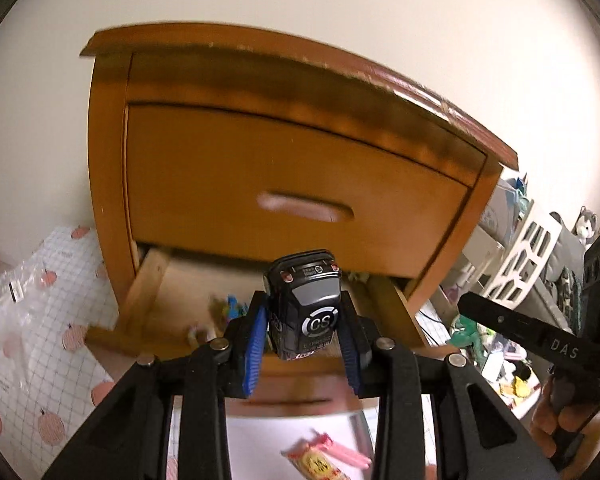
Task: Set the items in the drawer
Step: 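Carry the black toy car and green figure up toward the open drawer, then open both tools to drop the car and figure into the drawer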
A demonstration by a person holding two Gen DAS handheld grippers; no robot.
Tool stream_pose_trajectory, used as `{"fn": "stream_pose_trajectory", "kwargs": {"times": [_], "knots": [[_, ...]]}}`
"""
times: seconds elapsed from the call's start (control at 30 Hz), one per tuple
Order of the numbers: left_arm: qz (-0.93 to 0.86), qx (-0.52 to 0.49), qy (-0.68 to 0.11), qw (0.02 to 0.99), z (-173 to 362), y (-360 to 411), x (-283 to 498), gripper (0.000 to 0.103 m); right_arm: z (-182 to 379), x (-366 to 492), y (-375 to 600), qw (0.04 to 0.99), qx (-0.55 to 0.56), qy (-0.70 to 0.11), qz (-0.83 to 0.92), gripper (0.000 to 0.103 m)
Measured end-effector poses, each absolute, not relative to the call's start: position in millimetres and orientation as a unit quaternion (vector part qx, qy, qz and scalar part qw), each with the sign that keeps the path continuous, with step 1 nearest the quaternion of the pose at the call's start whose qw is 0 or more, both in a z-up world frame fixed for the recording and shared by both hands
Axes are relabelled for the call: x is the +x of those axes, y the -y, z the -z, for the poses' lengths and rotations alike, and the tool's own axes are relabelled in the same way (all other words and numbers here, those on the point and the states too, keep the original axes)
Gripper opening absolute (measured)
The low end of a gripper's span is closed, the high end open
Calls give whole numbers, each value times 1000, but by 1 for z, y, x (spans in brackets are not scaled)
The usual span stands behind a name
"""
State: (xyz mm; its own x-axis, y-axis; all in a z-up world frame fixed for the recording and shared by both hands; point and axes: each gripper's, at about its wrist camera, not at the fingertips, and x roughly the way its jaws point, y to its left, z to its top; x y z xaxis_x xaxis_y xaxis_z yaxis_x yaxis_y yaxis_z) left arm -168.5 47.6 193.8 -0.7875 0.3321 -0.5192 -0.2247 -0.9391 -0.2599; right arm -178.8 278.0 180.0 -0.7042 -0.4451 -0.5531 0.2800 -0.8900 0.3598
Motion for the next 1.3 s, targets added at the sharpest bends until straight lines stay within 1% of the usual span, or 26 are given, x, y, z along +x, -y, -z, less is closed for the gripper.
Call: {"fn": "stream_pose_trajectory", "kwargs": {"times": [0.23, 0.43, 0.53, 0.6, 0.63, 0.7, 0.73, 0.83, 0.87, 0.9, 0.93, 0.97, 1.0, 1.03, 1.13, 1.2, 1.23, 1.27, 1.3], "knots": [[-934, -329, 84, 113, -167, -42, -195, 35, -166, -204, -275, 173, 353, 109, 913, 42], [-927, -352, 82, 97, -155, -40, -207, 35, -156, -218, -271, 157, 372, 92, 910, 42], [-925, -360, 84, 91, -152, -39, -210, 35, -154, -222, -267, 151, 377, 83, 910, 44], [-924, -364, 83, 88, -149, -38, -210, 38, -152, -224, -266, 152, 380, 80, 909, 45], [-923, -364, 84, 88, -148, -37, -210, 39, -151, -224, -266, 152, 381, 79, 909, 47], [-923, -364, 85, 90, -147, -37, -209, 43, -150, -225, -266, 149, 383, 76, 909, 53], [-923, -365, 85, 89, -147, -37, -209, 43, -149, -225, -266, 147, 383, 75, 909, 54], [-923, -366, 85, 88, -146, -36, -208, 50, -146, -225, -269, 143, 388, 74, 907, 55], [-923, -366, 86, 87, -146, -36, -208, 58, -145, -226, -269, 141, 389, 74, 907, 55], [-923, -365, 87, 85, -146, -35, -208, 66, -143, -226, -270, 140, 390, 73, 907, 58], [-924, -364, 87, 82, -146, -34, -208, 70, -142, -226, -270, 138, 391, 72, 907, 60], [-924, -364, 87, 79, -146, -34, -208, 76, -142, -225, -269, 138, 392, 71, 907, 65], [-924, -365, 87, 75, -146, -33, -208, 77, -141, -225, -269, 139, 392, 70, 907, 69], [-924, -364, 88, 71, -145, -32, -207, 77, -141, -224, -269, 140, 392, 69, 907, 70], [-926, -361, 95, 57, -144, -28, -208, 79, -141, -222, -268, 139, 389, 64, 908, 83], [-927, -358, 100, 53, -144, -25, -207, 92, -141, -220, -267, 141, 385, 59, 910, 87], [-928, -355, 103, 52, -144, -23, -206, 93, -140, -220, -266, 142, 384, 57, 911, 89], [-929, -352, 104, 53, -144, -22, -205, 94, -140, -219, -266, 142, 383, 54, 911, 92], [-929, -350, 103, 52, -144, -22, -204, 94, -139, -219, -265, 142, 382, 52, 912, 99]]}}
